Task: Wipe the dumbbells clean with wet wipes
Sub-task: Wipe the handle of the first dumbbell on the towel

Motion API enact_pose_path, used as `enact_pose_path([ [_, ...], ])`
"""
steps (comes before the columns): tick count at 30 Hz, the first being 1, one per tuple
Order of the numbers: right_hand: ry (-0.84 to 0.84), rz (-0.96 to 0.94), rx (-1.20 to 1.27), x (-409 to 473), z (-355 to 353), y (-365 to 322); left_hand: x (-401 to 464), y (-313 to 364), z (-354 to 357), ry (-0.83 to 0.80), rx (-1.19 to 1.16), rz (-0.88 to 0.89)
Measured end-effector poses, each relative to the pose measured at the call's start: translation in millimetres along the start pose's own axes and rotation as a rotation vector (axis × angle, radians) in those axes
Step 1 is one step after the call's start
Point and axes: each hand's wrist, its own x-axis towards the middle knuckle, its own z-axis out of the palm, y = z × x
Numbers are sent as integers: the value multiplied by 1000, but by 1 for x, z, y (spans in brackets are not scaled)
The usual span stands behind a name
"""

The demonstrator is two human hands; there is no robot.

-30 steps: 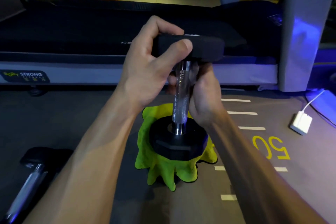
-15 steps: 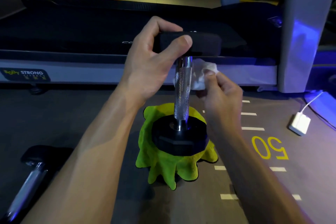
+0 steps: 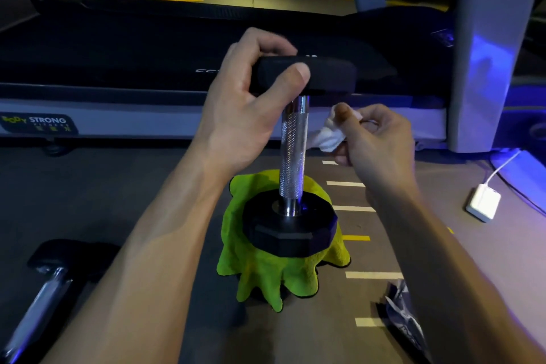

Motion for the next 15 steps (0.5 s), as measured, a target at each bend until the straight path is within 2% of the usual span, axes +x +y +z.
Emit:
enact_pose_path([
  [3,28,45,58,-1,-3,-7,-3,-3,0,-42,92,120],
  [6,-20,-16,107,-16,-7,-11,-3,-6,-5,-77,144,189],
  [9,-108,-119,152,-25,-13,-6,-1,-6,-9,-91,170,202],
  [15,-127,-72,323,-20,-16,-6,-5,-2,-9,-157,223,162],
])
